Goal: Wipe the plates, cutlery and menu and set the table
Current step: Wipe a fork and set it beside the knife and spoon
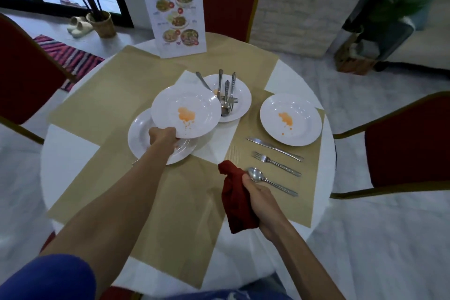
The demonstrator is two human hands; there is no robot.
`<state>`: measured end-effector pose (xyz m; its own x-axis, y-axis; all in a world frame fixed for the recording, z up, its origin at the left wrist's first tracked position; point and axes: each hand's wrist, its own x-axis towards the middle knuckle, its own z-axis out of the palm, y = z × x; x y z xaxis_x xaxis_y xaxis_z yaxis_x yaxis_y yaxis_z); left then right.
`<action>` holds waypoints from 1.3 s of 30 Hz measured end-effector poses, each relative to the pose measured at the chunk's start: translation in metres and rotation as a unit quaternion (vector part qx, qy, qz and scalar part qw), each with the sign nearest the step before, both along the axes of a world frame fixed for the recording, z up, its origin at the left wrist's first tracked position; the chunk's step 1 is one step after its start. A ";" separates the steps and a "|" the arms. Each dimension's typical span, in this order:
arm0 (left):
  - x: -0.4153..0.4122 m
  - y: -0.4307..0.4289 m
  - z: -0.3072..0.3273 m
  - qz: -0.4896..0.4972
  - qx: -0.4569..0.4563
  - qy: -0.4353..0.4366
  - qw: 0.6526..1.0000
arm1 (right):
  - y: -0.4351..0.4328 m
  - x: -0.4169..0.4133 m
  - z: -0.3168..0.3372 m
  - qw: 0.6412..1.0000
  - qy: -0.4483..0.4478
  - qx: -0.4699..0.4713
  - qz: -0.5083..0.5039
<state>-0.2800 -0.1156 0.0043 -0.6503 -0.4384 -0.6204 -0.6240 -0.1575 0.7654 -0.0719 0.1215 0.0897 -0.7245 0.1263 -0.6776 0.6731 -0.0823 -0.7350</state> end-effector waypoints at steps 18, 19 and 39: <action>0.103 -0.005 0.029 -0.024 0.098 0.134 0.986 | 0.004 -0.015 0.040 0.995 0.080 0.013 -0.052; 0.102 -0.003 0.030 -0.014 0.103 0.132 0.986 | 0.002 -0.013 0.039 0.996 0.080 0.013 -0.047; 0.090 -0.011 0.029 -0.043 -0.144 -0.008 0.989 | 0.006 -0.002 0.013 0.998 0.052 0.020 -0.038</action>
<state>-0.1897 -0.1270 0.0333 -0.6841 -0.5417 -0.4885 -0.6378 0.1193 0.7609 -0.0737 0.1280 0.1030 -0.7777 0.2090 -0.5929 0.5859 -0.1006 -0.8041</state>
